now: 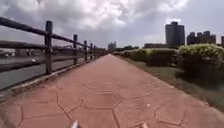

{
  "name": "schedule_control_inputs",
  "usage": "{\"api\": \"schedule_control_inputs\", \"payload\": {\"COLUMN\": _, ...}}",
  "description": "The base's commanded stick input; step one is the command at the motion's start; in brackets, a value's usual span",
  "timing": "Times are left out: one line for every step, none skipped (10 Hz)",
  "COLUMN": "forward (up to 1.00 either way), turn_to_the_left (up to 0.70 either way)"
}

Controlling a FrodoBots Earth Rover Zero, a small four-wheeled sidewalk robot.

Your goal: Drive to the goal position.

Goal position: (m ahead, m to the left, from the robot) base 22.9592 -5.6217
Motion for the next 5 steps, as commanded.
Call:
{"api": "schedule_control_inputs", "payload": {"forward": 0.7, "turn_to_the_left": 0.0}}
{"api": "schedule_control_inputs", "payload": {"forward": 0.7, "turn_to_the_left": 0.0}}
{"api": "schedule_control_inputs", "payload": {"forward": 0.7, "turn_to_the_left": 0.0}}
{"api": "schedule_control_inputs", "payload": {"forward": 0.7, "turn_to_the_left": 0.0}}
{"api": "schedule_control_inputs", "payload": {"forward": 0.7, "turn_to_the_left": 0.0}}
